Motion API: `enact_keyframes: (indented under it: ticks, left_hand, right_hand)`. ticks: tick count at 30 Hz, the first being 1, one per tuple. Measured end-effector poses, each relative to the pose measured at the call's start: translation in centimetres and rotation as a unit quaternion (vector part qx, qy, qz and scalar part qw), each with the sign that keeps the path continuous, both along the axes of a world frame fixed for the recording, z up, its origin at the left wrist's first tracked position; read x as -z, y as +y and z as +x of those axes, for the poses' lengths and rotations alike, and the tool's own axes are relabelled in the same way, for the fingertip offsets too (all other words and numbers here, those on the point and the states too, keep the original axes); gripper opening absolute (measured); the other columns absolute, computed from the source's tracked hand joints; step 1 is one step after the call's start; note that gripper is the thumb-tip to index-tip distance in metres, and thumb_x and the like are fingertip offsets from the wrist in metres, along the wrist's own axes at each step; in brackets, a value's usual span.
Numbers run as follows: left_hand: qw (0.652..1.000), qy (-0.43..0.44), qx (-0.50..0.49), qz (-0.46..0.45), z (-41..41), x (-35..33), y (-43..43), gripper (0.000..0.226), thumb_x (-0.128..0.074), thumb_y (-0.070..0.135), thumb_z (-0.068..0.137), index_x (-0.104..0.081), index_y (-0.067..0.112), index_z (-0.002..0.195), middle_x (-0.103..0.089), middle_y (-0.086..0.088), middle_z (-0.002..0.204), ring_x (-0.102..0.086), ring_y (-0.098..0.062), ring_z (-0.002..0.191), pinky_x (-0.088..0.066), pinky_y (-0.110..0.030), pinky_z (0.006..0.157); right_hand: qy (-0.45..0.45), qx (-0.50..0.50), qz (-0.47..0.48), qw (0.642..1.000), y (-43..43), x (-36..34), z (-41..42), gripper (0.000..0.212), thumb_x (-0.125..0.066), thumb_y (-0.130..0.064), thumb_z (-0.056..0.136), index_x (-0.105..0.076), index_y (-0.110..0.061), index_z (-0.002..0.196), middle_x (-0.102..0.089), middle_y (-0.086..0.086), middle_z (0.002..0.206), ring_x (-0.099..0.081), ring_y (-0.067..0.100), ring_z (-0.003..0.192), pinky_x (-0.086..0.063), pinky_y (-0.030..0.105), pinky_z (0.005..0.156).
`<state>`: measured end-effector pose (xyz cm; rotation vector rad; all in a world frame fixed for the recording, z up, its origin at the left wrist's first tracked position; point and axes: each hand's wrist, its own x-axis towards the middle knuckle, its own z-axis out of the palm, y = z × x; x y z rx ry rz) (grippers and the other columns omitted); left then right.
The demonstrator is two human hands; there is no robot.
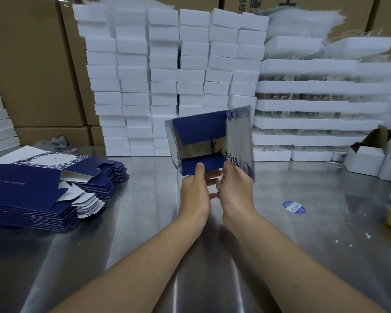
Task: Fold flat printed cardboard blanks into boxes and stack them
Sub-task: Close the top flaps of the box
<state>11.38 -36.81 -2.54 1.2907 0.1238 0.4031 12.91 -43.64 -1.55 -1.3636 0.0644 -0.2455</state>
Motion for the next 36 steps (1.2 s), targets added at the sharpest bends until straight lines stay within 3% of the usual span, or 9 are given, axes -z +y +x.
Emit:
enact_keyframes:
  ticks: [5, 9, 17, 20, 25, 26, 29, 32, 36]
  left_hand:
    - [0.999, 0.015, 0.026, -0.013, 0.2, 0.1, 0.0, 0.047, -0.037, 0.027, 0.115, -0.076, 0.024, 0.089, -0.081, 0.011, 0.082, -0.075, 0.002, 0.077, -0.055, -0.014, 0.053]
    - [0.999, 0.007, 0.017, 0.030, 0.5, 0.3, 0.6, 0.047, -0.038, 0.023, 0.111, -0.079, 0.016, 0.088, -0.082, -0.003, 0.088, -0.077, -0.011, 0.083, -0.061, -0.025, 0.068]
    - [0.998, 0.000, 0.039, 0.059, 0.3, -0.2, 0.3, 0.048, -0.053, 0.038, 0.110, -0.063, 0.011, 0.071, -0.058, -0.003, 0.062, -0.057, -0.013, 0.059, -0.048, -0.020, 0.054]
    - [0.998, 0.024, 0.023, 0.048, 0.4, -0.2, 1.0, 0.057, -0.052, 0.033, 0.109, -0.068, 0.020, 0.056, -0.060, 0.002, 0.053, -0.062, -0.011, 0.053, -0.050, -0.023, 0.051]
    - [0.989, 0.017, -0.074, 0.124, 1.2, -0.4, 3.3, 0.035, -0.051, 0.031, 0.109, -0.071, 0.018, 0.082, -0.077, 0.004, 0.081, -0.074, -0.016, 0.088, -0.062, -0.042, 0.083]
    - [0.986, 0.007, -0.086, 0.141, 1.3, -0.4, 3.8, 0.035, -0.051, 0.031, 0.107, -0.072, 0.018, 0.082, -0.078, 0.005, 0.083, -0.074, -0.017, 0.091, -0.061, -0.045, 0.086]
    - [0.958, 0.011, -0.154, 0.242, 1.3, -0.3, 5.3, 0.043, -0.048, 0.039, 0.102, -0.068, 0.014, 0.074, -0.074, 0.003, 0.081, -0.068, -0.026, 0.086, -0.054, -0.043, 0.076]
    - [0.922, -0.014, -0.214, 0.321, 1.7, 0.1, 6.8, 0.047, -0.046, 0.048, 0.107, -0.061, 0.017, 0.075, -0.063, 0.006, 0.105, -0.060, -0.024, 0.091, -0.040, -0.036, 0.077]
    - [0.952, -0.132, -0.130, 0.245, 1.8, 0.1, 7.1, 0.044, -0.045, 0.053, 0.109, -0.066, 0.014, 0.106, -0.066, -0.004, 0.114, -0.063, -0.022, 0.108, -0.050, -0.044, 0.098]
  right_hand:
    - [-0.052, 0.004, -0.041, 0.998, 0.1, 0.4, -0.3, 0.027, -0.049, -0.019, 0.104, -0.059, -0.017, 0.079, -0.058, -0.005, 0.064, -0.056, 0.012, 0.061, -0.044, 0.026, 0.058]
    - [-0.016, -0.049, -0.005, 0.999, 0.0, 0.7, 0.1, 0.032, -0.054, -0.026, 0.102, -0.049, -0.018, 0.072, -0.043, -0.005, 0.056, -0.042, 0.009, 0.049, -0.038, 0.023, 0.048]
    - [-0.026, -0.121, -0.007, 0.992, 0.3, 0.7, 0.3, 0.054, -0.050, -0.034, 0.108, -0.047, -0.024, 0.054, -0.045, -0.006, 0.050, -0.044, 0.003, 0.043, -0.038, 0.017, 0.043]
    - [-0.046, -0.160, -0.109, 0.980, -0.2, 0.9, 0.5, 0.046, -0.054, -0.043, 0.107, -0.055, -0.022, 0.066, -0.056, -0.006, 0.056, -0.055, 0.003, 0.052, -0.043, 0.017, 0.049]
    - [-0.117, -0.144, -0.311, 0.932, -1.3, 1.7, 0.7, 0.010, -0.066, -0.012, 0.097, -0.063, -0.022, 0.098, -0.070, -0.007, 0.093, -0.069, 0.016, 0.085, -0.055, 0.028, 0.073]
    - [-0.120, -0.097, -0.321, 0.934, -1.3, 1.9, 1.0, 0.023, -0.066, -0.010, 0.095, -0.062, -0.022, 0.114, -0.068, -0.004, 0.105, -0.068, 0.018, 0.091, -0.056, 0.030, 0.078]
    - [-0.141, 0.033, -0.254, 0.956, -2.0, 1.7, 1.5, 0.063, -0.065, -0.008, 0.096, -0.043, -0.029, 0.151, -0.058, -0.006, 0.132, -0.065, 0.015, 0.102, -0.053, 0.029, 0.080]
    - [-0.163, 0.016, -0.185, 0.969, -2.5, 1.6, 1.9, 0.090, -0.066, -0.002, 0.096, -0.021, -0.041, 0.163, -0.043, -0.008, 0.152, -0.060, 0.017, 0.122, -0.055, 0.035, 0.094]
    - [-0.252, -0.036, -0.121, 0.959, -1.6, 1.1, 1.6, 0.066, -0.065, -0.003, 0.097, -0.045, -0.031, 0.153, -0.057, -0.006, 0.150, -0.055, 0.017, 0.138, -0.047, 0.040, 0.115]
